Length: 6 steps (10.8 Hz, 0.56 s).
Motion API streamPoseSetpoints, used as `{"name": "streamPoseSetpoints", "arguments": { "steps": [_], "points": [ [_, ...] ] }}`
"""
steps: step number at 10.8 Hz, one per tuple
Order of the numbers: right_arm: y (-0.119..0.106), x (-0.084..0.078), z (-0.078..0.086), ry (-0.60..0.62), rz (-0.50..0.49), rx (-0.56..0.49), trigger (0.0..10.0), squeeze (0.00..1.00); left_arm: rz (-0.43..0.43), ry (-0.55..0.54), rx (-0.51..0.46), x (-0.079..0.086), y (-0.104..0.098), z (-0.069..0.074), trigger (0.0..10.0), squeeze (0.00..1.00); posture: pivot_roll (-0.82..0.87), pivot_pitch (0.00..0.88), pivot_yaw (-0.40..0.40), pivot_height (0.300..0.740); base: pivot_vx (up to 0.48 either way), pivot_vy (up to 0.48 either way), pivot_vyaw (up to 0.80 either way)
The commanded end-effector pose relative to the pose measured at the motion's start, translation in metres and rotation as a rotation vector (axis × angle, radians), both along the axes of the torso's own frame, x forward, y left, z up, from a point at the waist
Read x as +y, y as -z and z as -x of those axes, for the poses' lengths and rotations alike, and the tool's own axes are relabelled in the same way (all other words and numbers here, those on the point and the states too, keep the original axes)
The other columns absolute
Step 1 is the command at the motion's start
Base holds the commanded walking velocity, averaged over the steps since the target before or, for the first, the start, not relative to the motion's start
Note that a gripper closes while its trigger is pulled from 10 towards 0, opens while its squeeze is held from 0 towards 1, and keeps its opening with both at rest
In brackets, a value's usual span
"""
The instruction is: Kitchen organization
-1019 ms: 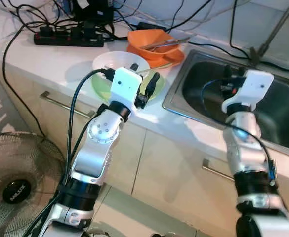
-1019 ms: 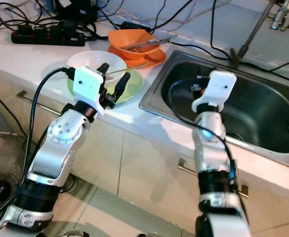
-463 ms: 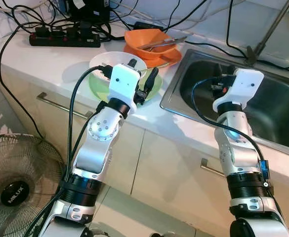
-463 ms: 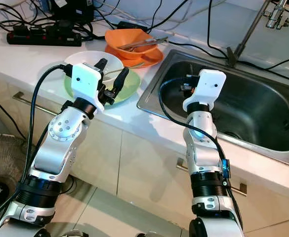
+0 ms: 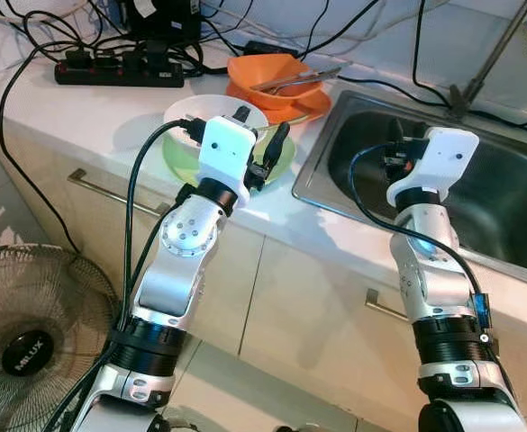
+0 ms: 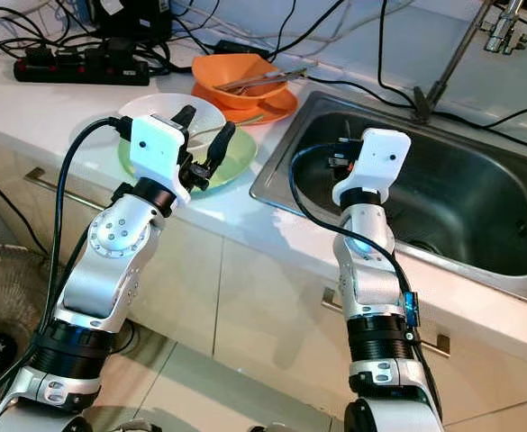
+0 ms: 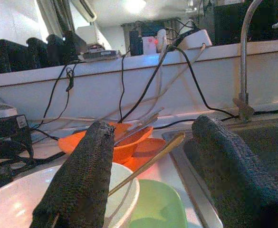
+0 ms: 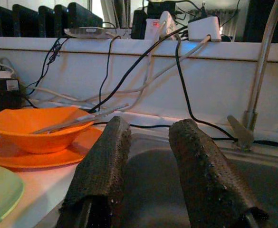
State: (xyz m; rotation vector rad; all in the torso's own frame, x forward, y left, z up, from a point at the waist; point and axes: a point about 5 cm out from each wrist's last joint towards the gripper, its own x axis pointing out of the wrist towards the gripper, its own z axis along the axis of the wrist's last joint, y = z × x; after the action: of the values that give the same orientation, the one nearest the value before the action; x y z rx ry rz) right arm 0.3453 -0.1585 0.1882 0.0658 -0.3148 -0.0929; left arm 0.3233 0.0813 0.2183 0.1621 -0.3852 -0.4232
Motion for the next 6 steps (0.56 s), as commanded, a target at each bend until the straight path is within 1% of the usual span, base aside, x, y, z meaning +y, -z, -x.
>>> {"name": "streamPoseSetpoints", "arguments": {
  "steps": [1, 3, 4, 6],
  "points": [
    [-0.0019, -0.0025, 0.0007, 0.006, -0.001, 0.0, 10.0, 0.0, -0.011, 0.009, -0.018, -0.0044, -0.0045, -0.0009, 10.0, 0.0, 0.02, 0.041, -0.118, 0.74, 0.326, 0.0, 0.0],
    [-0.0018, -0.0017, 0.0009, 0.004, -0.001, -0.001, 10.0, 0.0, -0.008, 0.008, -0.016, -0.0039, -0.0044, -0.0016, 10.0, 0.0, 0.02, 0.04, -0.118, 0.74, 0.347, 0.0, 0.0],
    [-0.0019, -0.0015, 0.0009, 0.003, -0.001, -0.002, 10.0, 0.0, -0.008, 0.008, -0.015, -0.0039, -0.0041, -0.002, 10.0, 0.0, 0.02, 0.042, -0.117, 0.74, 0.48, 0.0, 0.0],
    [-0.0018, -0.0013, 0.001, 0.002, -0.001, -0.001, 10.0, 0.0, -0.009, 0.008, -0.015, -0.0035, -0.004, -0.0026, 10.0, 0.0, 0.02, 0.043, -0.117, 0.74, 0.352, 0.0, 0.0]
  ]
}}
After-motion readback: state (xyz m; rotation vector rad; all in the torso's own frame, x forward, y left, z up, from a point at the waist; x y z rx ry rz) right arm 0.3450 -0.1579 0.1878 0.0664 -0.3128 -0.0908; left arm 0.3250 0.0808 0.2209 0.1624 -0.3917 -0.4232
